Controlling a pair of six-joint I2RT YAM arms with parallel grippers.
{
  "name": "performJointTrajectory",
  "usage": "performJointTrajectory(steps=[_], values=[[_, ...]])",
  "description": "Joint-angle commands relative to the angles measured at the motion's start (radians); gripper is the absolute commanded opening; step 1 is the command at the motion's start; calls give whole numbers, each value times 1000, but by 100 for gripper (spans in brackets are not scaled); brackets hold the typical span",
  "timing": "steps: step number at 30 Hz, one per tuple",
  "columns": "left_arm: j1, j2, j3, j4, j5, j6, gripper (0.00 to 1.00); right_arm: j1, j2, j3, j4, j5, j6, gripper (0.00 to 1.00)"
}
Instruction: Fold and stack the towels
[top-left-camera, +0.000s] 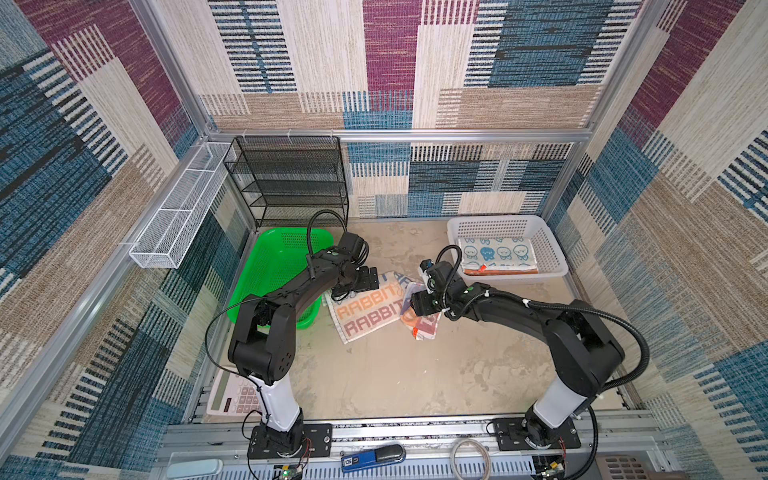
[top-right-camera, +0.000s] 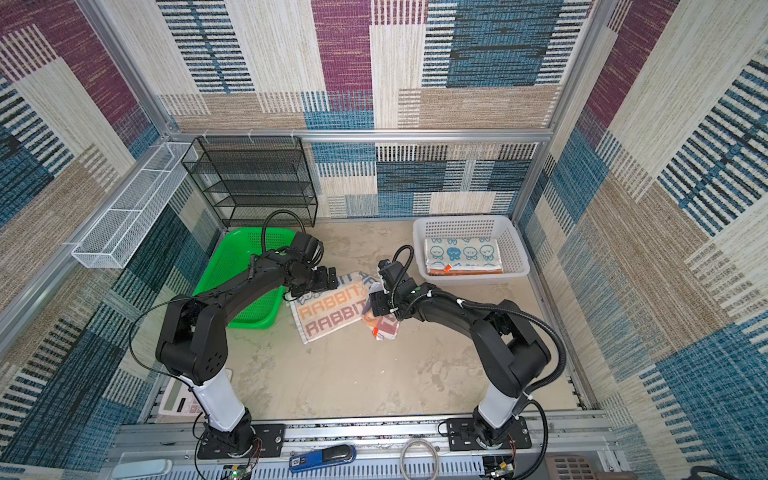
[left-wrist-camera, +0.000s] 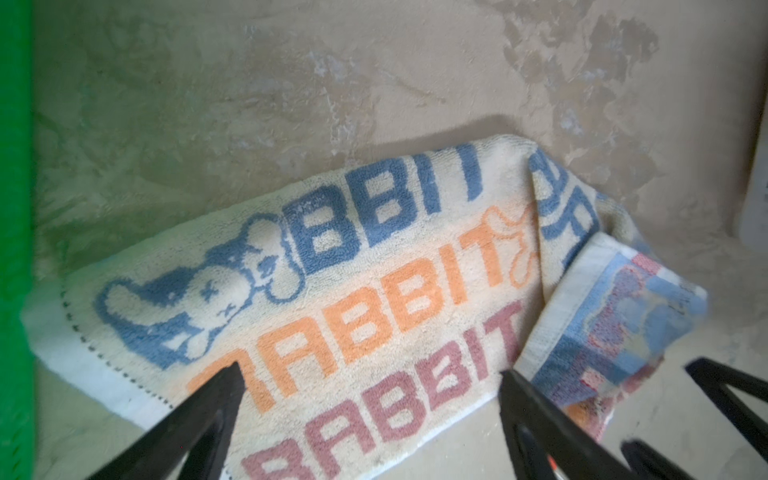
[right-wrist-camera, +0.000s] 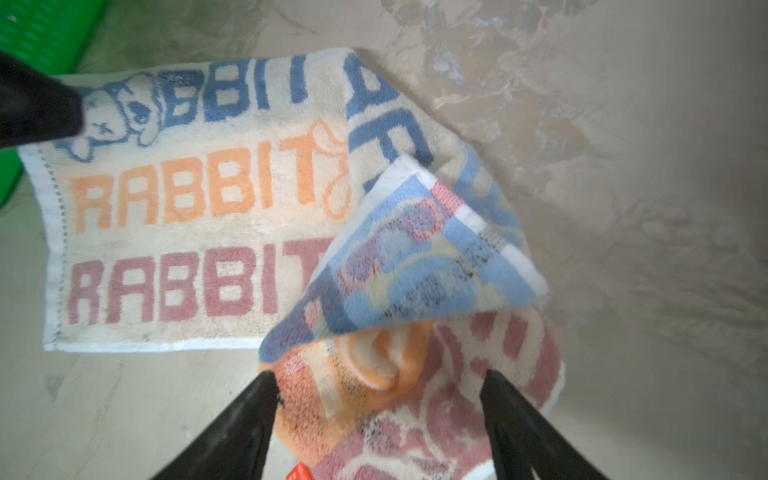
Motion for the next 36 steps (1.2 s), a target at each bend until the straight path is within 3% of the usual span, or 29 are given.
performJointTrajectory(steps=[1,4,7,11,13,17,21,25,29,33,36], values=[[-32,-33,-39,-6,36,-34,99,1,82,65,-7,-9,-26,74],[-68,-44,-94,18,66,-59,99,-4,150,122,-7,-4,-19,63],[-78,-28,-159,44,75,-74,99,-32,166,153,-19,-10,-14,35],[-77,21,-193,53,76,-71,99,-101,134,173,-41,-22,-28,20],[-82,49,-196,55,91,-74,99,-137,132,200,-55,-34,-49,17],[-119,82,-179,69,103,-93,99,-164,214,333,-119,-37,-95,20],[-170,122,-132,95,149,-131,99,-165,309,483,-167,-35,-113,30],[-199,142,-151,215,250,-207,99,-167,302,555,-194,-22,-103,56],[-207,88,-176,290,285,-236,99,-165,177,474,-189,-33,-74,73],[-184,-51,-194,226,209,-200,99,-136,25,279,-120,-137,-19,78],[-143,-169,-224,169,175,-180,98,-75,-51,139,-73,-139,18,77]])
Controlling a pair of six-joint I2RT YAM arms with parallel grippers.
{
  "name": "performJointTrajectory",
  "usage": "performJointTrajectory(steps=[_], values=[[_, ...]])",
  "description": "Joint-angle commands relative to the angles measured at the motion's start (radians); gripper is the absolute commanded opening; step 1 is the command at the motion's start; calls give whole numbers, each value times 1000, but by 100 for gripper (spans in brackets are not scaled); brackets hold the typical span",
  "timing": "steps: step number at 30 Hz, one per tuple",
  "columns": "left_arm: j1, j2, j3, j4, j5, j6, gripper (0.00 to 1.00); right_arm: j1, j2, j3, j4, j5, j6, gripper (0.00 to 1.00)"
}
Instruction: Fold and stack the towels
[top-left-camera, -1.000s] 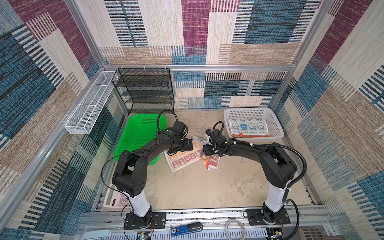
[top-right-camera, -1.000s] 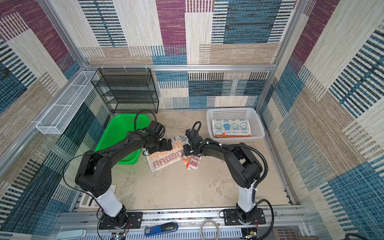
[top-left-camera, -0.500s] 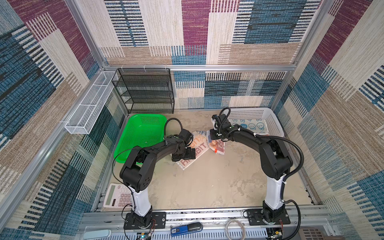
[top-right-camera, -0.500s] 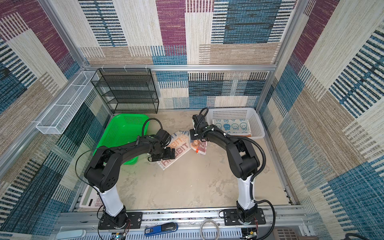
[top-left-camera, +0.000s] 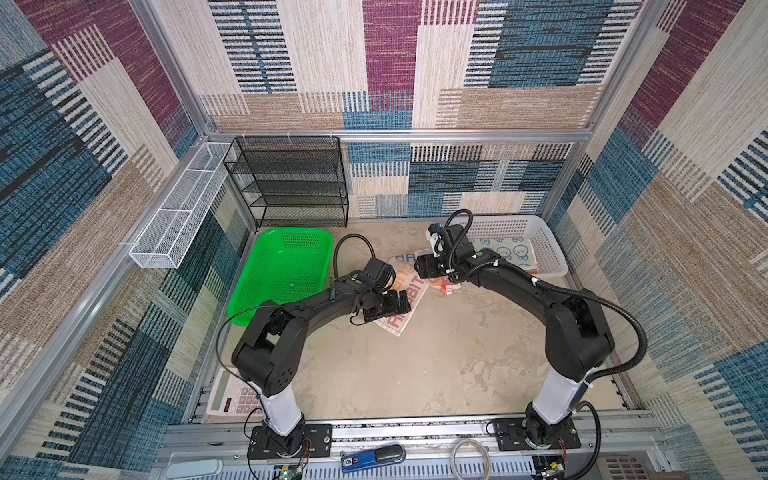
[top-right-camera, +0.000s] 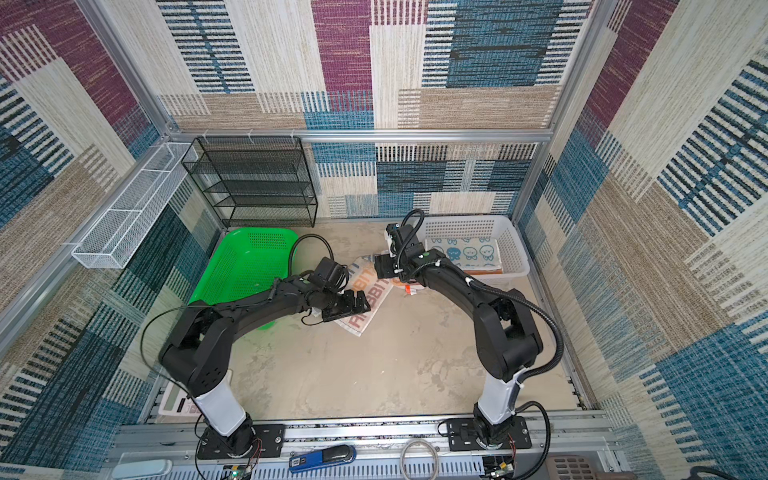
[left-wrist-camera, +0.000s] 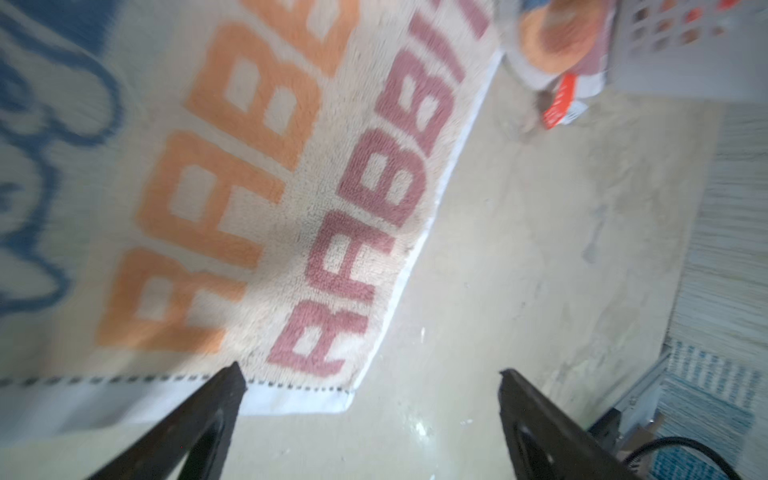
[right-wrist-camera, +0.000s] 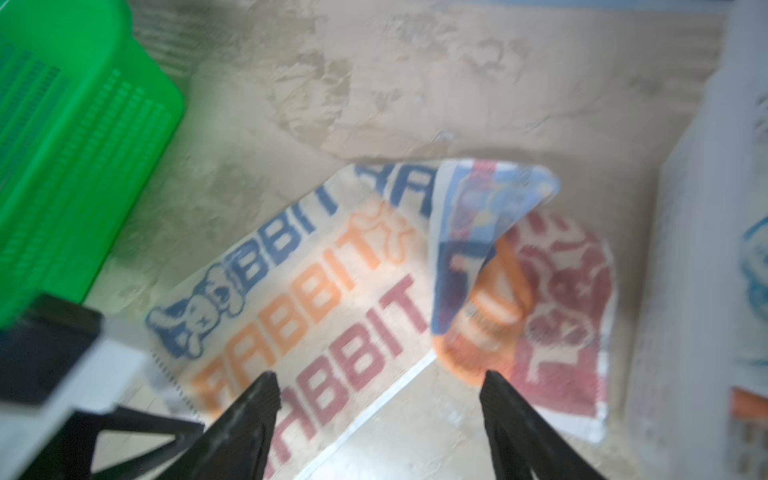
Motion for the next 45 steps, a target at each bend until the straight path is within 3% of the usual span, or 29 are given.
performJointTrajectory(steps=[1,7,14,29,33,41,45], values=[[42,-116,-30,-84,-46,8,99,58,-67,-119,69,-49,64,76],[131,-305,-119,-155,-92,41,99,193,-136,-289,145,-73,159,67],[200,-400,-226,-132,-31,32,99,338,-41,-284,159,15,179,63],[223,-517,-335,-122,-8,28,99,424,187,-176,35,285,242,50],[226,-524,-347,-114,-7,24,99,424,200,-199,21,345,254,38],[226,-500,-367,-99,6,24,99,394,177,-260,23,399,256,0],[223,-458,-369,-96,11,25,99,352,99,-302,42,371,231,0]])
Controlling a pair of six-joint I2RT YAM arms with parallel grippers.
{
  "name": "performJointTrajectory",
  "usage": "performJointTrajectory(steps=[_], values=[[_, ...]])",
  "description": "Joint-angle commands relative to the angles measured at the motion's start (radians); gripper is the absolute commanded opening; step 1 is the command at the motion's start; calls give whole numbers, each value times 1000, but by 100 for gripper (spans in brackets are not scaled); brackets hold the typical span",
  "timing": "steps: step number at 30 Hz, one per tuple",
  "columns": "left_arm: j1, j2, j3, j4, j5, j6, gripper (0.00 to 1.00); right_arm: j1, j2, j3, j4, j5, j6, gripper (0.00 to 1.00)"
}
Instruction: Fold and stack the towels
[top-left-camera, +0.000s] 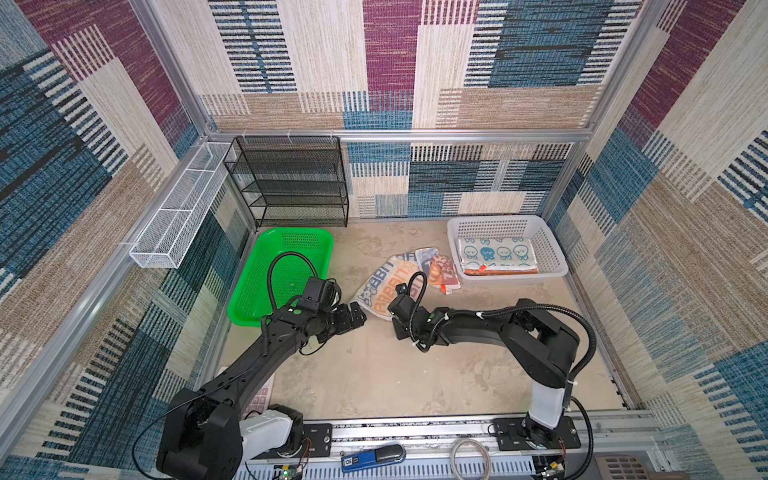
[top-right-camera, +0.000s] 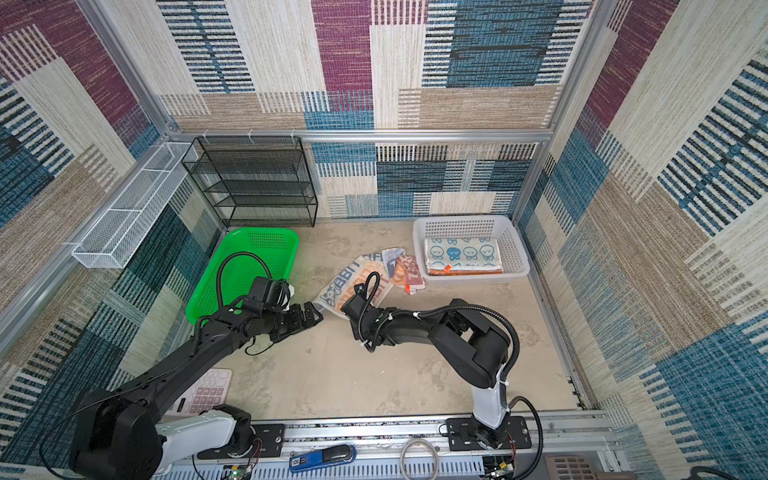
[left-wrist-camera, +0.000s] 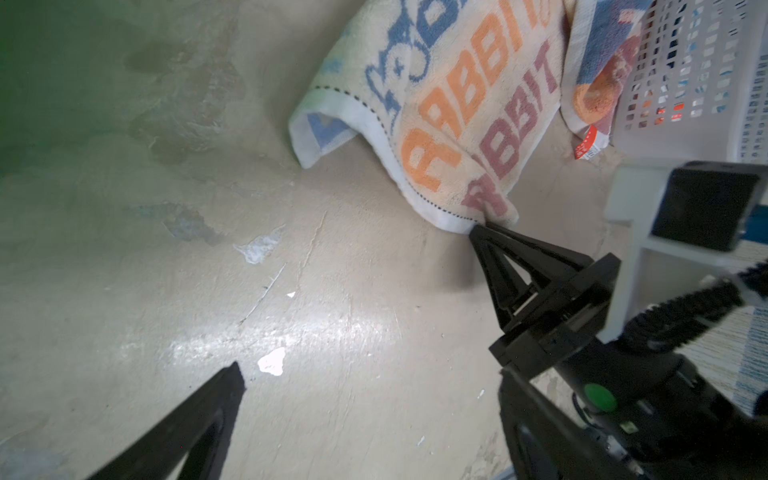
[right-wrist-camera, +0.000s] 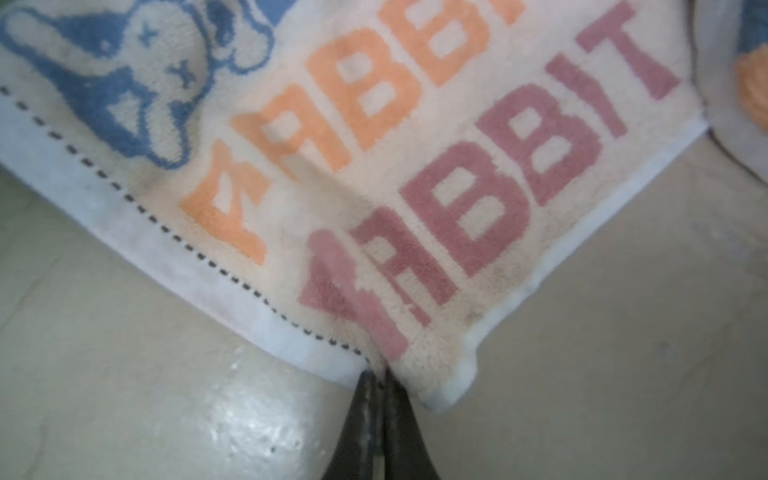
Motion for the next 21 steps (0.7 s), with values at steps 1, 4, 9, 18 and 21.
performJointTrajectory(steps=[1,4,9,18,21], values=[[-4,30,-4,18,11,5,99,-34,-54,-34,-156,-53,-21,0],[-16,74,4,34,2,9,99,-79,-125,-48,-152,-87,-51,0],[-63,169,33,92,11,-24,99,-143,-211,-40,-183,-88,-97,0],[-209,341,143,137,-60,-11,99,-264,-343,-103,-172,-168,-133,0],[-246,376,143,184,-60,11,96,-298,-359,-122,-155,-207,-135,0]])
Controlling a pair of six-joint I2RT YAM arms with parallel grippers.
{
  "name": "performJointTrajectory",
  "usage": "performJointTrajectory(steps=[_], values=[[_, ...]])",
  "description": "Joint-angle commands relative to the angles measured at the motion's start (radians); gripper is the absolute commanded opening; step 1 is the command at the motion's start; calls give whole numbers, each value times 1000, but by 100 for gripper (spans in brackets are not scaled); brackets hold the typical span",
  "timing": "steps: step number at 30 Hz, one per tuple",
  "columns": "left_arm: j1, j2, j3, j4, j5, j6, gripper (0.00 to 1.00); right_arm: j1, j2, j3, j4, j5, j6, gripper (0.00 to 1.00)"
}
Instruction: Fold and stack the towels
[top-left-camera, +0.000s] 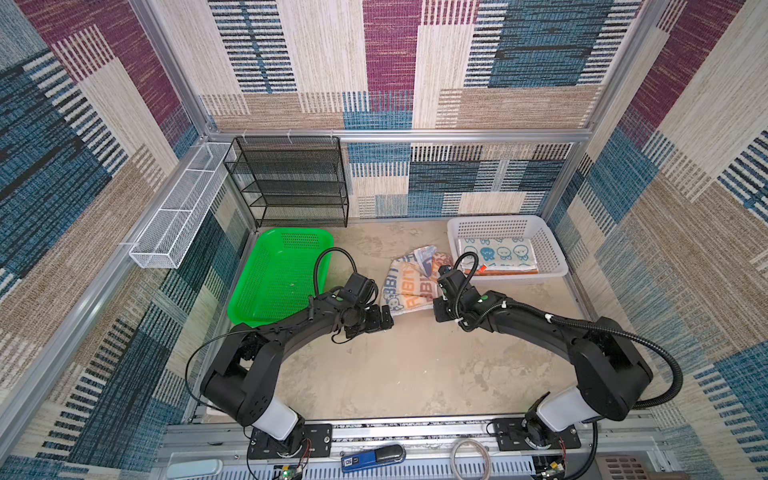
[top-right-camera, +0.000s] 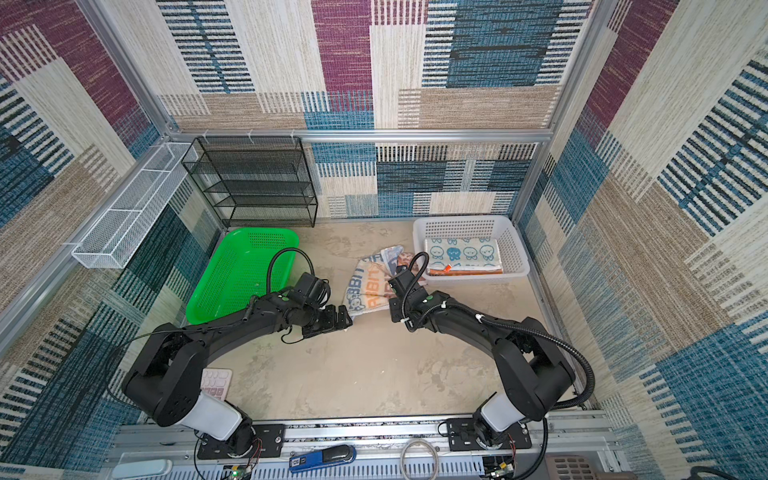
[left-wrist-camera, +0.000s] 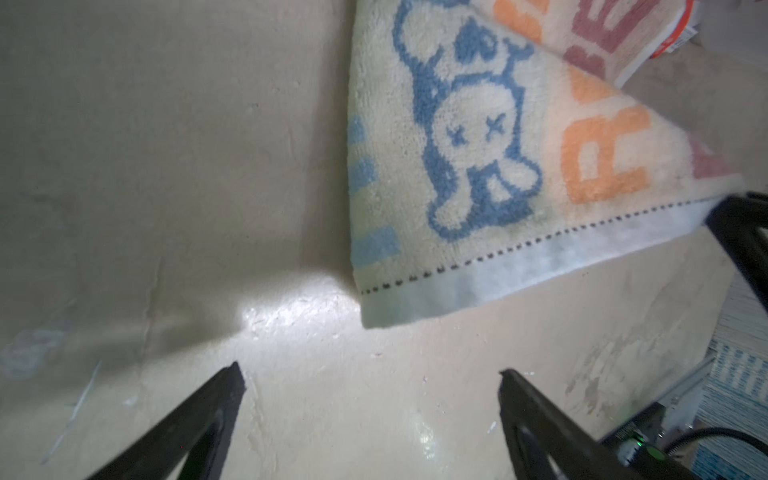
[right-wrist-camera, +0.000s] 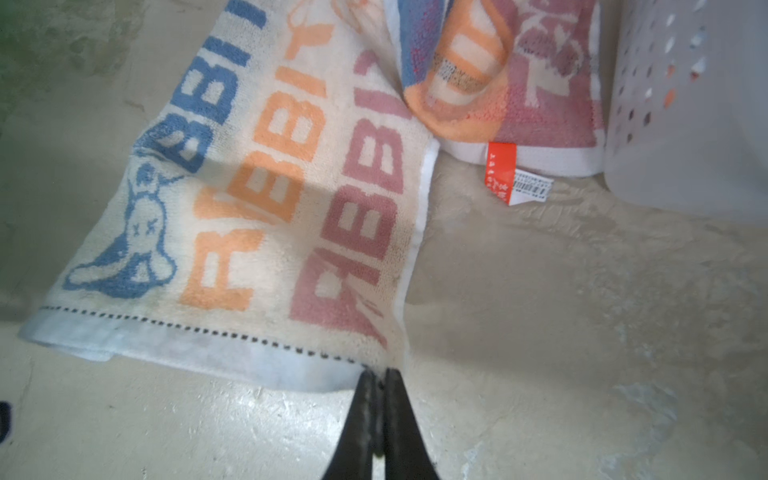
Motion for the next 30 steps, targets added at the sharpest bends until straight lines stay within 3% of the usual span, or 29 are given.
performJointTrajectory(steps=[1,5,14,16,20,24,26,30], values=[[-38,27,-1,74,-32,29,95,-32,-18,-14,23,-58,-11,0],[-78,75,11,87,-107,41,91,-55,-22,-14,37,-94,-14,0],[-105,154,80,95,-239,73,61,-93,-38,11,32,-140,-26,0],[-105,168,97,91,-247,92,51,-105,-47,12,32,-146,-28,0],[-107,198,162,4,-305,150,22,-135,-68,11,39,-173,-29,0],[-107,161,230,-100,-389,262,5,-159,-72,20,41,-194,-31,0],[-112,128,265,-133,-409,329,0,-167,-73,22,41,-196,-35,0],[-157,72,278,-115,-401,412,0,-178,-93,3,31,-189,-37,0]])
